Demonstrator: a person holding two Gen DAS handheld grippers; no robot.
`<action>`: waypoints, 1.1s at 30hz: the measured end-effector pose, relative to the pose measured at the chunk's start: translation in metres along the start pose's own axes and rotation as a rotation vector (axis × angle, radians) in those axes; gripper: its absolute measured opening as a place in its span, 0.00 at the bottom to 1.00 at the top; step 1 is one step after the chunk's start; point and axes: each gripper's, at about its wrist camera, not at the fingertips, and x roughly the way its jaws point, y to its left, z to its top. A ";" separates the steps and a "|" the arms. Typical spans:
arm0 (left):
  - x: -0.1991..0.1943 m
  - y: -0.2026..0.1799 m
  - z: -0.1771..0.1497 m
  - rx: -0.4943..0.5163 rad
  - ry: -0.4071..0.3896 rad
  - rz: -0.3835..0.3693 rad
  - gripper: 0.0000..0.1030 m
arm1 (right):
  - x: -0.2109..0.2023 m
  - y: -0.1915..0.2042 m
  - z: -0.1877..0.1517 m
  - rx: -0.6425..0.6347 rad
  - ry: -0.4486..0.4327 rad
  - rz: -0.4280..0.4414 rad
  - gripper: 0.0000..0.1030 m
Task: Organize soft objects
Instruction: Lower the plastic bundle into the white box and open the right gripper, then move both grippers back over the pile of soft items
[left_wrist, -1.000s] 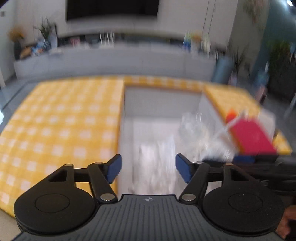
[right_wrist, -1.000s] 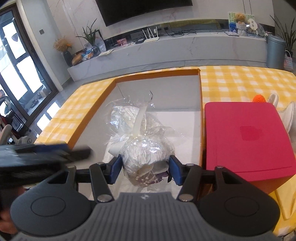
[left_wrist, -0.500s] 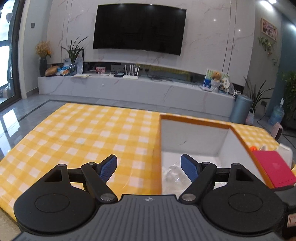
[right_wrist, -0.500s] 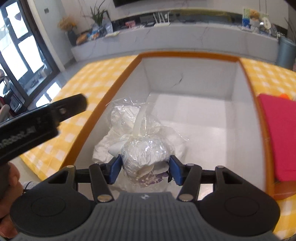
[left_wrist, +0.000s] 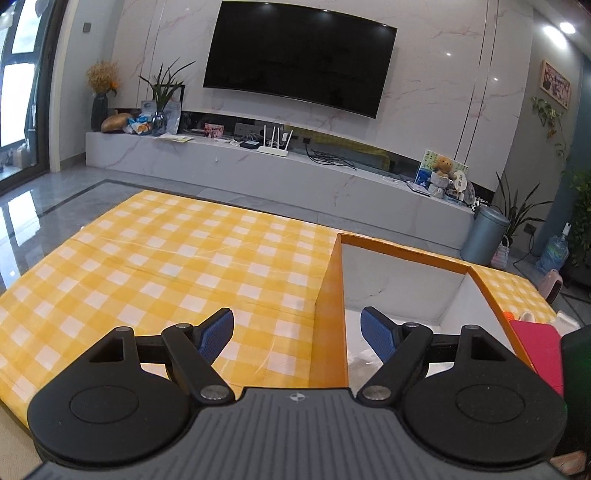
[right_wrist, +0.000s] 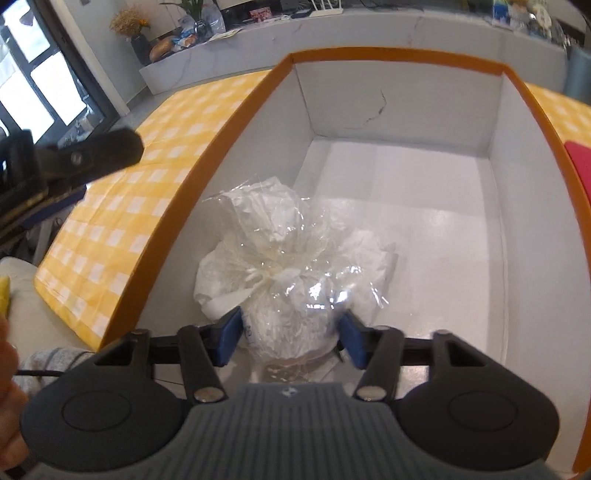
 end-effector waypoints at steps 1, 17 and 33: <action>0.000 0.000 0.000 -0.003 0.001 -0.006 0.89 | -0.002 -0.002 0.001 0.005 0.000 0.015 0.81; -0.006 -0.010 -0.006 0.010 -0.004 -0.035 0.90 | -0.122 -0.021 0.011 -0.146 -0.320 -0.185 0.97; -0.030 -0.067 0.026 0.079 0.014 -0.077 0.90 | -0.203 -0.092 -0.006 -0.098 -0.499 -0.337 0.97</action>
